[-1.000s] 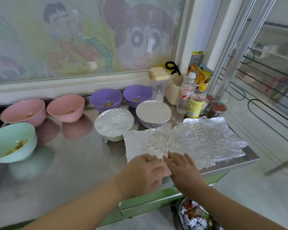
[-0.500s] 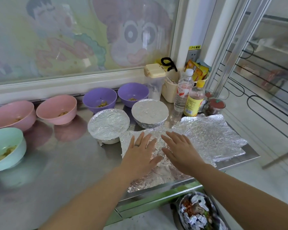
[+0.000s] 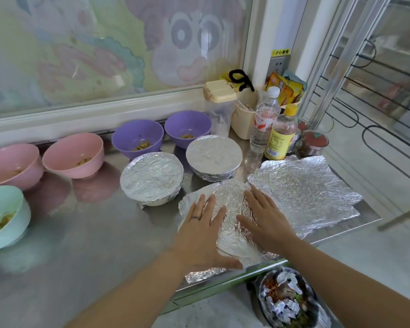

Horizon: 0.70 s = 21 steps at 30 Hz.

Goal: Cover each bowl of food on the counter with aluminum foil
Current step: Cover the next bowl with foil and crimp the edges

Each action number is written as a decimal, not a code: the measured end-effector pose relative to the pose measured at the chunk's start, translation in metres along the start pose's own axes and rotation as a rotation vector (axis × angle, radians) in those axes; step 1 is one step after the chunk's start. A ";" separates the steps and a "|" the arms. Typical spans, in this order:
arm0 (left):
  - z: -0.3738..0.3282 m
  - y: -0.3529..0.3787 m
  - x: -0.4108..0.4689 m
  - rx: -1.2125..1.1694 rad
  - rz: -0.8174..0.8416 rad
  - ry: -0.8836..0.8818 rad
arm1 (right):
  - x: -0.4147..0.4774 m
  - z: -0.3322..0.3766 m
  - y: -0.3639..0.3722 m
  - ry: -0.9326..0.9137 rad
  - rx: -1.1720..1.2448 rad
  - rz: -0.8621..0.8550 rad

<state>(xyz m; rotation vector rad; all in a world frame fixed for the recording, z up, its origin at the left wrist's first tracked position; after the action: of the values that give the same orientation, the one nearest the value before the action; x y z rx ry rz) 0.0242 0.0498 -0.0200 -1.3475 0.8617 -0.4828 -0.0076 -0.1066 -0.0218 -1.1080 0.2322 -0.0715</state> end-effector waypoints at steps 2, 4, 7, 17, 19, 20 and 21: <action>-0.001 0.003 0.002 0.066 0.000 0.015 | 0.000 -0.002 0.000 0.023 0.022 0.000; -0.002 0.005 0.003 0.113 0.003 0.024 | 0.001 -0.003 0.001 0.038 0.019 0.006; -0.003 0.007 0.003 0.100 0.026 0.025 | 0.001 -0.004 0.000 0.061 0.010 -0.008; 0.008 -0.027 0.002 -0.172 -0.104 -0.051 | 0.024 0.015 -0.035 -0.071 -0.048 -0.099; 0.006 -0.034 0.009 -0.189 -0.221 -0.088 | 0.030 0.037 -0.035 -0.191 -0.080 -0.078; 0.004 -0.033 0.014 -0.196 -0.246 -0.102 | 0.034 0.044 -0.029 -0.233 -0.089 -0.042; 0.002 -0.028 0.018 -0.208 -0.244 -0.117 | 0.037 0.049 -0.022 -0.263 -0.102 -0.016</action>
<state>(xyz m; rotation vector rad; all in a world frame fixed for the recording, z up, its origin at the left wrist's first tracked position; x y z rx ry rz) 0.0416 0.0318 0.0027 -1.6674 0.6670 -0.5066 0.0405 -0.0800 0.0134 -1.2074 -0.0089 0.0727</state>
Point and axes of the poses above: each hand's wrist, its own x-axis towards the middle knuckle, its own y-axis out of the palm, z = x × y, the point moved 9 cm from there along x, towards the middle knuckle, and after that the axes turned 3 degrees about x, right-handed, at the moved point
